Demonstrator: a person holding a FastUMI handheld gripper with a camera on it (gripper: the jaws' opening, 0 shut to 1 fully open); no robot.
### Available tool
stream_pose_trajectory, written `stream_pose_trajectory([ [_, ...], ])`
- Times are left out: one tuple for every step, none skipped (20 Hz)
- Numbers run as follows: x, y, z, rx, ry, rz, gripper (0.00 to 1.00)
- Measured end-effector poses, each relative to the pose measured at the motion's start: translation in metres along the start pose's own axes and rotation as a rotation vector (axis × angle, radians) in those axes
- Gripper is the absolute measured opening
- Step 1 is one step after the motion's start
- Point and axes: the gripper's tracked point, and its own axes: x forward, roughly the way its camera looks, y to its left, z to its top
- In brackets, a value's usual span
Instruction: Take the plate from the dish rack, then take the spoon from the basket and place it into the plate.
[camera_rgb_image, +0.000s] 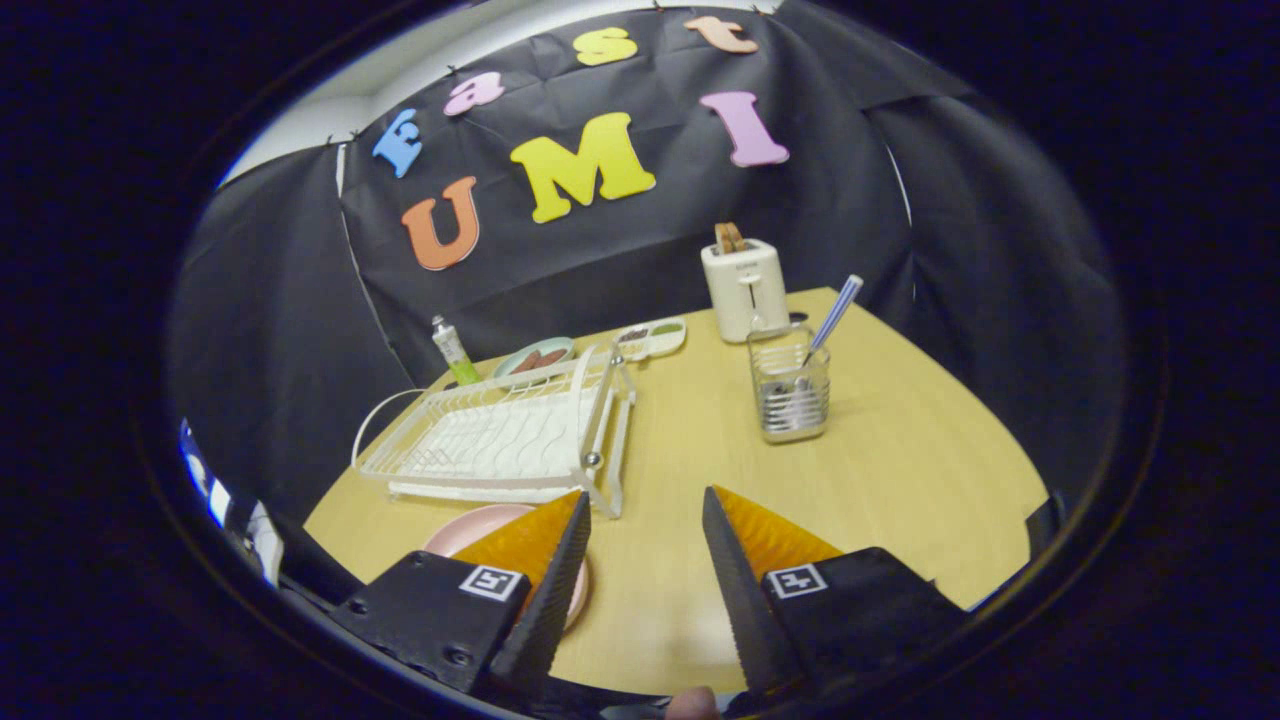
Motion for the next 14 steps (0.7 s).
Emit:
stream_pose_trajectory([
  [-0.009, -0.013, 0.008, -0.046, -0.050, -0.025, 0.80],
  [-0.014, -0.024, 0.015, -0.065, -0.087, -0.043, 0.80],
  [-0.020, -0.036, 0.021, -0.085, -0.127, -0.057, 0.80],
  [-0.023, -0.048, 0.029, -0.098, -0.163, -0.068, 0.80],
  [-0.023, -0.060, 0.036, -0.107, -0.202, -0.083, 0.81],
  [-0.022, -0.074, 0.044, -0.120, -0.236, -0.113, 0.84],
  [-0.018, -0.089, 0.050, -0.130, -0.263, -0.136, 0.88],
  [-0.012, -0.101, 0.057, -0.132, -0.283, -0.150, 0.92],
  [-0.004, -0.109, 0.062, -0.123, -0.293, -0.149, 0.96],
  [0.007, -0.118, 0.067, -0.110, -0.297, -0.142, 1.00],
  [0.017, -0.126, 0.071, -0.101, -0.294, -0.142, 1.00],
  [0.031, -0.134, 0.075, -0.093, -0.289, -0.133, 1.00],
  [0.047, -0.138, 0.079, -0.096, -0.274, -0.117, 1.00],
  [0.059, -0.143, 0.082, -0.096, -0.266, -0.108, 1.00],
])
